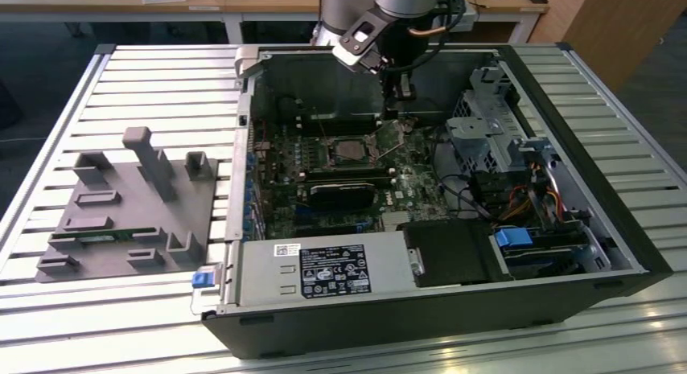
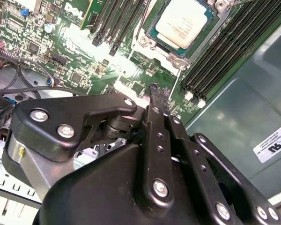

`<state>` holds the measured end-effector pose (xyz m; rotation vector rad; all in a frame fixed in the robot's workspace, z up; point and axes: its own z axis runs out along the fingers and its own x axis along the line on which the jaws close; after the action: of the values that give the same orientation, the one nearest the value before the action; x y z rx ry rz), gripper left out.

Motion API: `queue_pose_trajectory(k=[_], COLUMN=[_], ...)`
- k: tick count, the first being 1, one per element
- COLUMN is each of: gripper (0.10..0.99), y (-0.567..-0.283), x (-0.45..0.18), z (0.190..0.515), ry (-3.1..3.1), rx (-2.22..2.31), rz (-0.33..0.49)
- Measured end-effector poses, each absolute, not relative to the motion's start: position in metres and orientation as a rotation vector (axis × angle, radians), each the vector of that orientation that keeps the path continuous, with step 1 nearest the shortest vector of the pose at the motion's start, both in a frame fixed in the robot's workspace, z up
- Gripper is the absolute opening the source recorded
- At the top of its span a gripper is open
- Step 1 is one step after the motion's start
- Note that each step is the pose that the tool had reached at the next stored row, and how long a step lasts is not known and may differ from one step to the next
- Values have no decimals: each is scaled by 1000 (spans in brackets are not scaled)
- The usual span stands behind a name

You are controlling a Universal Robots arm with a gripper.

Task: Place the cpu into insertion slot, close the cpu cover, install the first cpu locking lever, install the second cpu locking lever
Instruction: 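Close the cpu cover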

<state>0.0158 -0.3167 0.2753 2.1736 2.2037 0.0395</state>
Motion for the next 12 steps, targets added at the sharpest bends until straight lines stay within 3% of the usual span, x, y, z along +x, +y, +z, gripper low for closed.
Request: queue_pose_trajectory(k=[12], gripper=[106], y=[-317], x=[34], z=[266], ry=[2209], rx=[2179], rz=[28])
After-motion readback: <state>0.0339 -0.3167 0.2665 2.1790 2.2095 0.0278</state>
